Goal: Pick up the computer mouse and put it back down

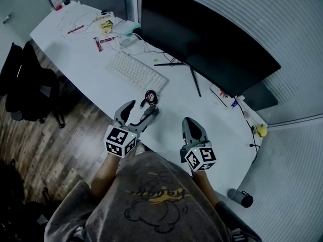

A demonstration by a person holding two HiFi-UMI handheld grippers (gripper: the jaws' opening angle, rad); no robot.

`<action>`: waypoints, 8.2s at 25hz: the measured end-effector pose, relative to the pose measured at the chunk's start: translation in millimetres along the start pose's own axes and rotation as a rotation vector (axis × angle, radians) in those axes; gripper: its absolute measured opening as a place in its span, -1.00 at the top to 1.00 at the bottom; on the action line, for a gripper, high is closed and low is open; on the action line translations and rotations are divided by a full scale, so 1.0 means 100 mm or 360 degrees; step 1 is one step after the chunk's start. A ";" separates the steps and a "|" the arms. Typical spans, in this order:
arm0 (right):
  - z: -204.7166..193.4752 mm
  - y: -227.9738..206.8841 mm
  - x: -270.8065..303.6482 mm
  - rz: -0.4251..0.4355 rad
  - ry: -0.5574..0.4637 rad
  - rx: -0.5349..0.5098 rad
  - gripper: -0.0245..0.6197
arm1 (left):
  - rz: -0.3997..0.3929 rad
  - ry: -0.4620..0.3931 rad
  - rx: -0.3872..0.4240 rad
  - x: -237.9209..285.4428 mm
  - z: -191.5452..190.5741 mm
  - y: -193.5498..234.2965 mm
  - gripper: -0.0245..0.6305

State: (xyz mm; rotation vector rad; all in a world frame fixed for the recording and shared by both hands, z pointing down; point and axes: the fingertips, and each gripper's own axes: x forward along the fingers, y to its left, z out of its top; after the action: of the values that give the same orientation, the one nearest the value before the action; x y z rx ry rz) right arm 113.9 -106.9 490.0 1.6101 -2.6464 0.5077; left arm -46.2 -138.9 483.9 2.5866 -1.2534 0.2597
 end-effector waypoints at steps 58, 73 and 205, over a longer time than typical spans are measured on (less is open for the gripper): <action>-0.14 -0.27 -0.14 -0.0094 0.0096 0.0018 0.90 | 0.0060 0.0884 0.0163 0.93 -2.03 0.20 -0.02; -0.17 -0.25 -0.09 -0.0097 0.0095 0.0008 0.90 | 0.0039 0.0548 0.0121 0.76 -1.27 0.22 -0.01; -0.31 0.01 0.59 0.0023 0.0237 0.0035 0.90 | 0.0550 0.0625 -0.0076 0.77 -1.46 1.76 -0.01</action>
State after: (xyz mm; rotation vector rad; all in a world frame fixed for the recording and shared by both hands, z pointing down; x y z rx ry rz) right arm 80.3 -148.7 529.1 1.4957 -2.5550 0.6331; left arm -144.8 -256.7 669.4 2.1229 -1.5140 0.7507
